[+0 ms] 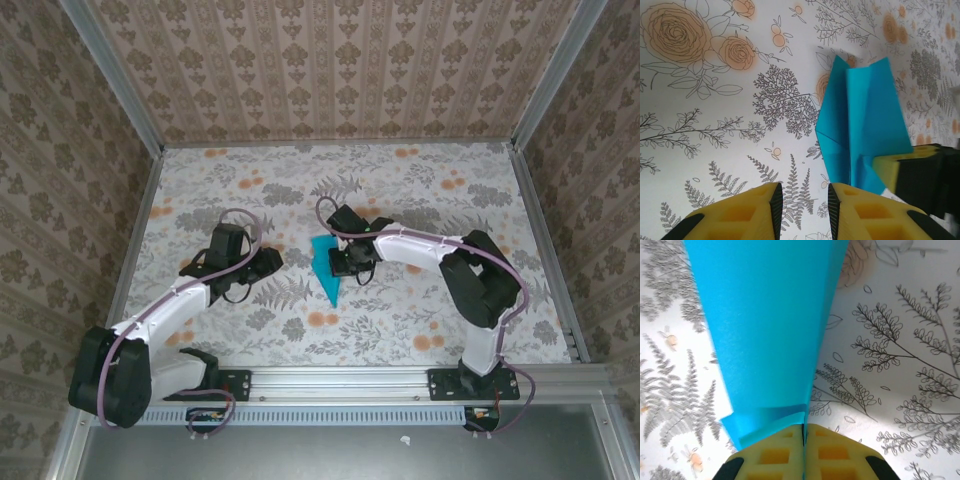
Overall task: Fold a paper plane with a square sheet of paper (fold left side to right side)
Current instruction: Pick up the paper plane at the center of the table, then place the paper plane at the center of the table, then pick up the paper plane at the center of the table.
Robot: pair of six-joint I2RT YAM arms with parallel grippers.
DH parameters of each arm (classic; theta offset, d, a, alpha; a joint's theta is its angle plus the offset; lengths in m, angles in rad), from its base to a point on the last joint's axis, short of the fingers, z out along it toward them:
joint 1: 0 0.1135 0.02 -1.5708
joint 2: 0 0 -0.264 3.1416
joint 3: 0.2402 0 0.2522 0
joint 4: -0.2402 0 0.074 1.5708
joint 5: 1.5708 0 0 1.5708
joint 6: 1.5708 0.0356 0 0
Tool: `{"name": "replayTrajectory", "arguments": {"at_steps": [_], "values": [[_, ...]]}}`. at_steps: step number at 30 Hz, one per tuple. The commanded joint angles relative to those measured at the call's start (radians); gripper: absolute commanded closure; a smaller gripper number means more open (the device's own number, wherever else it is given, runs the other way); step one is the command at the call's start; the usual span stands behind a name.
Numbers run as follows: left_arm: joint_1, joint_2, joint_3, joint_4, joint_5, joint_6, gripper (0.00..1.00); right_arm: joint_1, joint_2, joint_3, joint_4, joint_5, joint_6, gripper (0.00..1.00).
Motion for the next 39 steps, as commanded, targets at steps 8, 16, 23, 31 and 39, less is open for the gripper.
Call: {"name": "replayTrajectory", "arguments": {"at_steps": [8, 16, 23, 31, 39], "values": [[-0.003, -0.027, 0.043, -0.051, -0.024, 0.04, 0.68, -0.183, -0.122, -0.272, 0.252, -0.275, 0.076, 1.0], [-0.007, -0.031, 0.052, -0.066, -0.027, 0.044, 0.66, -0.212, -0.13, -0.237, 0.057, -0.004, -0.002, 0.71], [-0.008, -0.026, 0.079, -0.081, -0.043, 0.078, 0.56, -0.175, -0.294, -0.172, -0.165, 0.156, -0.035, 0.54], [-0.008, -0.021, 0.09, -0.051, -0.05, 0.091, 0.44, -0.023, -0.316, -0.153, -0.205, 0.14, -0.095, 0.28], [-0.005, -0.045, 0.071, -0.062, -0.057, 0.087, 0.41, 0.005, -0.19, -0.106, -0.189, 0.114, -0.157, 0.22]]}}
